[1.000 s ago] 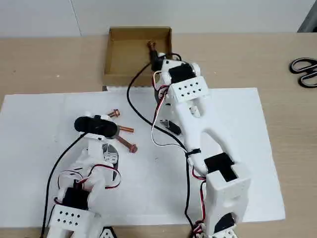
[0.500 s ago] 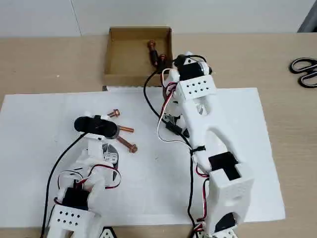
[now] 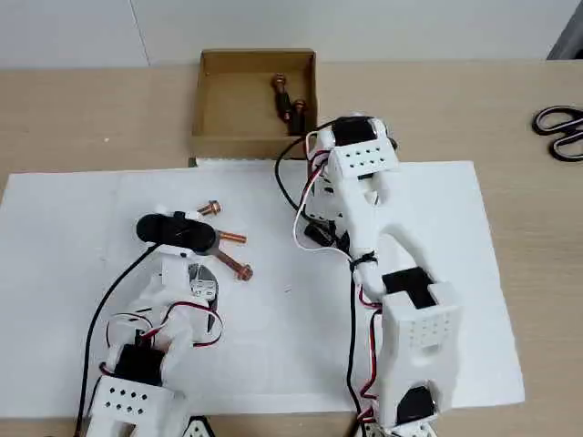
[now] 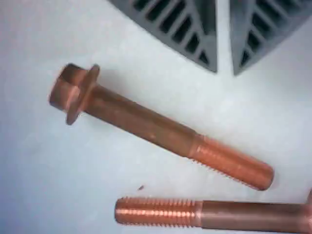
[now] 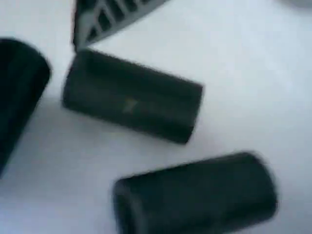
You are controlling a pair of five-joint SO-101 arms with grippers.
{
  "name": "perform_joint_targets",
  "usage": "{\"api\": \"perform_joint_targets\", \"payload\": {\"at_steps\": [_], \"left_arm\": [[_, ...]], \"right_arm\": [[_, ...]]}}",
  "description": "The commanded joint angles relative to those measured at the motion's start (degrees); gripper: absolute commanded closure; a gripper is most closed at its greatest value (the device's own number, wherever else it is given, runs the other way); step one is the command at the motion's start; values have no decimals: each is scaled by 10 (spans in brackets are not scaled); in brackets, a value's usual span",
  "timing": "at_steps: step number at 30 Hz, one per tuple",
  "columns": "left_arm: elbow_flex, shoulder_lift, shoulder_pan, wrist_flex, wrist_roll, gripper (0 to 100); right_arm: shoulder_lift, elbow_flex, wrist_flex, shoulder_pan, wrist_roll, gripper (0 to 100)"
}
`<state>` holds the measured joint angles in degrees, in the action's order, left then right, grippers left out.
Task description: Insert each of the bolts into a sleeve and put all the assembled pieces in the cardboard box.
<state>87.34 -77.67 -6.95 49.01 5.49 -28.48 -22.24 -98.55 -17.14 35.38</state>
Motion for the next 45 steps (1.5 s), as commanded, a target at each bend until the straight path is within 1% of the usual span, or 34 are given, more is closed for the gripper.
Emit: {"api": "perform_joint_targets", "payload": {"at_steps": [1,6,17,19,22,23,27,30,33,35,36,39,40,43,45], "left_arm": [[-2,-3,3,-13,0,994],[-2,-3,3,-13,0,994],[-2,-3,3,-13,0,994],[-2,-3,3,-13,0,994],[-2,-3,3,-13,0,994],[-2,-3,3,-13,0,994],[-2,-3,3,-13,0,994],[-2,-3,1,-13,0,994],[-2,-3,1,-12,0,994],[-2,-3,-4,-12,-6,994],[-2,-3,-10,-12,-19,994],[-23,-4,-9,-11,-101,994],[-41,-4,2,-4,-105,994],[-110,2,40,14,-46,994],[-147,3,53,38,-17,994]], "right_arm": [[-4,-3,12,19,7,848],[-16,-3,25,33,6,848],[-52,-3,73,30,4,850],[-60,-3,73,30,4,883],[-65,-4,73,32,4,981],[-65,-4,73,32,4,998],[-58,-9,71,29,3,997],[-36,-59,39,28,-3,997],[2,-108,3,22,-59,997],[32,-113,-1,22,-100,997],[50,-113,-3,22,-116,997],[113,-111,-4,23,-140,996],[133,-109,-4,23,-147,996],[190,-79,-4,24,-173,996],[222,-34,-4,32,-195,996]]}}
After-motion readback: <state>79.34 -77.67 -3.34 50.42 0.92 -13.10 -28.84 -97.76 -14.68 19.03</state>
